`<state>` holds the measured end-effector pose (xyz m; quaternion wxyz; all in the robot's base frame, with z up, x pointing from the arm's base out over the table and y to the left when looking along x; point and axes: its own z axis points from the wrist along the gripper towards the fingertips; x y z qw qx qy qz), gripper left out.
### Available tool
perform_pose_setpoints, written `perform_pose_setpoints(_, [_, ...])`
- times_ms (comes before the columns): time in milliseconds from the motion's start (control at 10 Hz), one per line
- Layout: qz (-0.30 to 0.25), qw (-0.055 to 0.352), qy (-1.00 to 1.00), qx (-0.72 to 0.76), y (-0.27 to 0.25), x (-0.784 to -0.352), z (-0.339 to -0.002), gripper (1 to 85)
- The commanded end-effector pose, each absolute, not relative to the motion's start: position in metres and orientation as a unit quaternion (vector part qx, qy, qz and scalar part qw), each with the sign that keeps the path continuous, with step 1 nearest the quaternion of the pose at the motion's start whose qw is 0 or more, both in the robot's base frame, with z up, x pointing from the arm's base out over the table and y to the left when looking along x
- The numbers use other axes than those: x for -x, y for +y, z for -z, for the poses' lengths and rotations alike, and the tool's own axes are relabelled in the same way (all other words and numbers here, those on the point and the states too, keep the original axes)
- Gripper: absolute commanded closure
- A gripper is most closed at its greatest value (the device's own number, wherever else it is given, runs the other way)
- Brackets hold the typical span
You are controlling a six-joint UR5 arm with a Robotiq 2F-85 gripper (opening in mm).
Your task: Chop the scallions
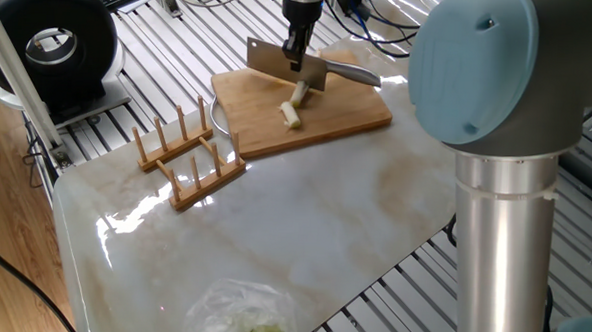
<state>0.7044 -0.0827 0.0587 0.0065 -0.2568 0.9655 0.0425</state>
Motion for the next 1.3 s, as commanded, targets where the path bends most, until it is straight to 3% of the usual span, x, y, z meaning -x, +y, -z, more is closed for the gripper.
perform_pose_setpoints(0, [-0.053, 0.028, 0.968, 0.244, -0.077, -0.715, -0.057, 84.3])
perform_pose_setpoints(300, [-0.053, 0.030, 0.968, 0.245, -0.079, -0.716, -0.051, 84.3])
perform_pose_setpoints(800, [-0.050, -0.001, 0.964, 0.261, -0.106, -0.693, -0.062, 84.3])
perform_pose_setpoints(1200, [-0.059, 0.014, 0.966, 0.250, -0.094, -0.696, -0.053, 84.3])
